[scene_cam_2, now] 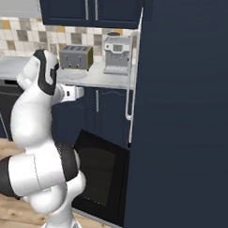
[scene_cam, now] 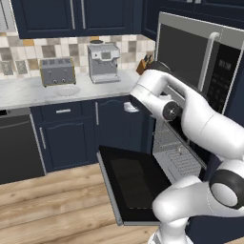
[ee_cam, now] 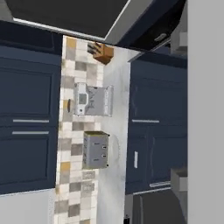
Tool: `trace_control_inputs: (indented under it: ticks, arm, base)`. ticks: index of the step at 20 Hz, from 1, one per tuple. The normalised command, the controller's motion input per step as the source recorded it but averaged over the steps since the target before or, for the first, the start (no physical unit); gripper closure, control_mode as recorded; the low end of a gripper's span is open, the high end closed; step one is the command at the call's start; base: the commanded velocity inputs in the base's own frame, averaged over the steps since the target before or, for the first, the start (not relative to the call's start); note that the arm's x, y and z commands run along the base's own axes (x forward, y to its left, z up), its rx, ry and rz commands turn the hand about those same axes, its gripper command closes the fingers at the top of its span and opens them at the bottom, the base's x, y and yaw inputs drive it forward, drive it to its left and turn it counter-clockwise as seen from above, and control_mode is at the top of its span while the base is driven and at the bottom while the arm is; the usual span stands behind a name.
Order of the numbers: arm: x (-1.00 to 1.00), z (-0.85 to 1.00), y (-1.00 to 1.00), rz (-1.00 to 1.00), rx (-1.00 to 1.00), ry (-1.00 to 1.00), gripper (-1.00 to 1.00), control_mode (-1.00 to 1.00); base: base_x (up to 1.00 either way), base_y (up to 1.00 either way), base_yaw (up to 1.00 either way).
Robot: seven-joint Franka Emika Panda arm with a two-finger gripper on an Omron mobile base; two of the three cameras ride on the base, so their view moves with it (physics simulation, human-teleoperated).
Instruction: Place the fish on the rack of the oven, and slide the rack back inside. Close the oven door.
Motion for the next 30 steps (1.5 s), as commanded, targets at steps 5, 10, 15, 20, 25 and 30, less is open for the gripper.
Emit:
trace_control_inputs:
  ticks: [5,10,15,20,25,30]
  arm:
    - [0.0,0.0,0.99,0.05,-0.7,-0.01,-1.0,-1.0]
    - [-0.01,0.01,0.83,0.0,-0.85,0.0,-1.0,-1.0]
    - [-0.27,0.33,0.42,0.0,-0.83,0.0,-1.0,-1.0]
    - [-0.28,0.68,0.22,0.0,-0.79,0.0,-1.0,-1.0]
    - [-0.13,0.95,0.16,0.0,-0.7,0.02,-1.0,-1.0]
    - [-0.08,1.0,0.24,0.0,-0.66,0.16,-1.0,-1.0]
  base:
    - [0.0,0.0,0.0]
    - [0.0,0.0,0.0]
    - [0.0,0.0,0.0]
    - [0.0,0.0,0.0]
    - [0.0,0.0,0.0]
    - [0.0,0.0,0.0]
